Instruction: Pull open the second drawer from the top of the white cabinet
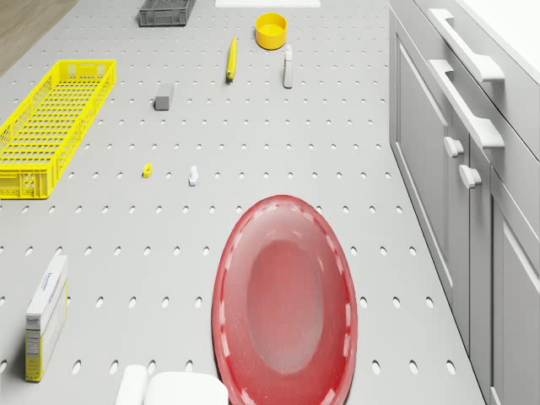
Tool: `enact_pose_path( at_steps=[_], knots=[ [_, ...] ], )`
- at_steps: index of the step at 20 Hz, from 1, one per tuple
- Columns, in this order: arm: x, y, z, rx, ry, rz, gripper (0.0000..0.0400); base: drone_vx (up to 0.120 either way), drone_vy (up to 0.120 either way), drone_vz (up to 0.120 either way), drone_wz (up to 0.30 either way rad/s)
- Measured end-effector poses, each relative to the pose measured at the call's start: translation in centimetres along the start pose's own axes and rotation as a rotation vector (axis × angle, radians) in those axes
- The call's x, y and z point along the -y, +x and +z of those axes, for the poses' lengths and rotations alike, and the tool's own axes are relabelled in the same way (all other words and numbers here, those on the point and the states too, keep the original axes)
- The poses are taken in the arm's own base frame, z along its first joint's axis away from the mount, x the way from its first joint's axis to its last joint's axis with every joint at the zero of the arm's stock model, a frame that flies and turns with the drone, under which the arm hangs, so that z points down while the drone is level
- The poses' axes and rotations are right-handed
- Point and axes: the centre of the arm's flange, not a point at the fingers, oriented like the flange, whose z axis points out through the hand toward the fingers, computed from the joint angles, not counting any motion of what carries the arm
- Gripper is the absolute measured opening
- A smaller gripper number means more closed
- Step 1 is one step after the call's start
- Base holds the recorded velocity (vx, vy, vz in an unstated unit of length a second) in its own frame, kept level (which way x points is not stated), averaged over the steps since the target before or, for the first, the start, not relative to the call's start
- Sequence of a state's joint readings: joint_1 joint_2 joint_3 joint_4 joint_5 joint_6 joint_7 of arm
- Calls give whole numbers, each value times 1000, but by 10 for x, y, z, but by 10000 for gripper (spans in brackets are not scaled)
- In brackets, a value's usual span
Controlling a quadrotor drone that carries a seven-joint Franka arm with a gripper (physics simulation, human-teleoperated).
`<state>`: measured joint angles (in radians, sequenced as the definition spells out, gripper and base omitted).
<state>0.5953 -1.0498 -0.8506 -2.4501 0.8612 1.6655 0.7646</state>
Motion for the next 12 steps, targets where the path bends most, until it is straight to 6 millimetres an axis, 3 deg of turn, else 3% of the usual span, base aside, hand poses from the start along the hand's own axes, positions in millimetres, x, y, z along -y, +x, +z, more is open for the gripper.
enact_pose_path(
  at_steps=[12],
  knots=[
    [0, 0, 0, 0, 0, 0, 300, 120, -120, 0, 0]
  ],
)
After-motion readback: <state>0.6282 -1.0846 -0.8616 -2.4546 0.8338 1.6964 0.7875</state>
